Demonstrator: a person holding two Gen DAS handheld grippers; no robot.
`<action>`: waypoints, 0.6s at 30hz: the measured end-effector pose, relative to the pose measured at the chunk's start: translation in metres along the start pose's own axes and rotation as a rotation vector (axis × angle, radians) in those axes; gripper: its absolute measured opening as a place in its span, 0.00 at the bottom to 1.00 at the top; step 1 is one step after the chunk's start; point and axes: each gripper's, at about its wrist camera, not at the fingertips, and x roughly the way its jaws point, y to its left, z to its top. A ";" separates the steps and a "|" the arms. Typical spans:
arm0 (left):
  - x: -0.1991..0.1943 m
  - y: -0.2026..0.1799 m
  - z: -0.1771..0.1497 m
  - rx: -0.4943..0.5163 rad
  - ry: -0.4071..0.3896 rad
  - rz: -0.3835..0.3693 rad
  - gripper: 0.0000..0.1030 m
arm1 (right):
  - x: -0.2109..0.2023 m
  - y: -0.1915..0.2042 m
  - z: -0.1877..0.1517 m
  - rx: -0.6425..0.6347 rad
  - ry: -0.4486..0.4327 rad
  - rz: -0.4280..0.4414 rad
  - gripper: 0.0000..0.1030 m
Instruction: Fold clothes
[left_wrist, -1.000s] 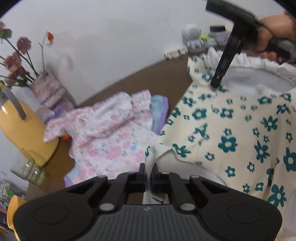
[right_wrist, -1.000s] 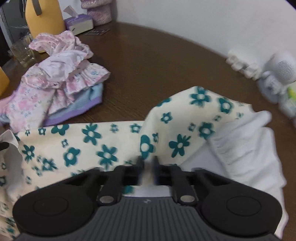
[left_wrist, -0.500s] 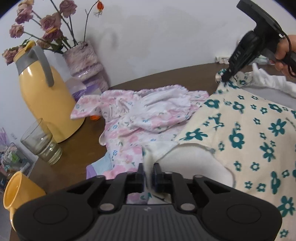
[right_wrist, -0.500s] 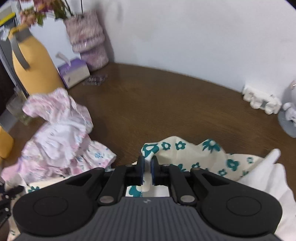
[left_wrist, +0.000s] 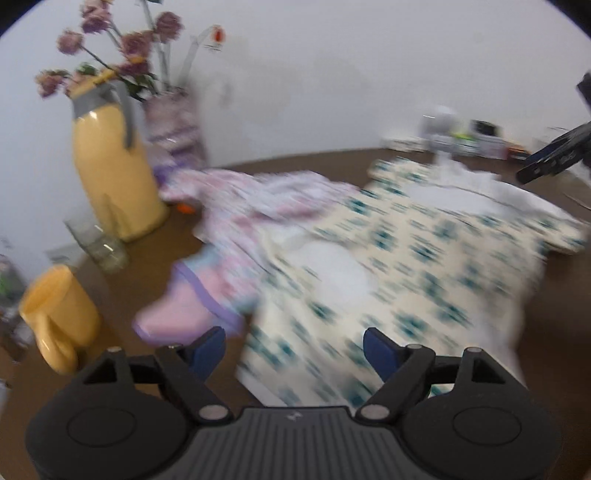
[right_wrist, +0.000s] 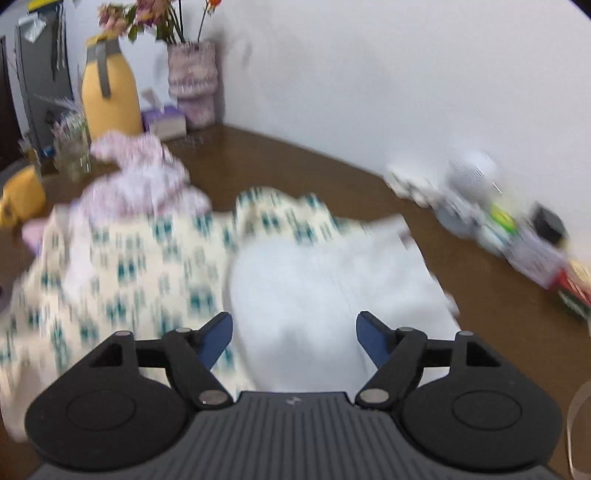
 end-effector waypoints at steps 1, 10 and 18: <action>-0.009 -0.011 -0.008 0.027 -0.003 -0.027 0.79 | -0.009 -0.002 -0.014 -0.006 0.005 -0.018 0.73; -0.026 -0.097 -0.045 0.335 0.027 -0.004 0.75 | -0.068 -0.024 -0.121 -0.023 0.053 -0.147 0.76; -0.002 -0.115 -0.050 0.488 0.049 0.060 0.52 | -0.060 -0.032 -0.140 -0.035 0.059 -0.155 0.77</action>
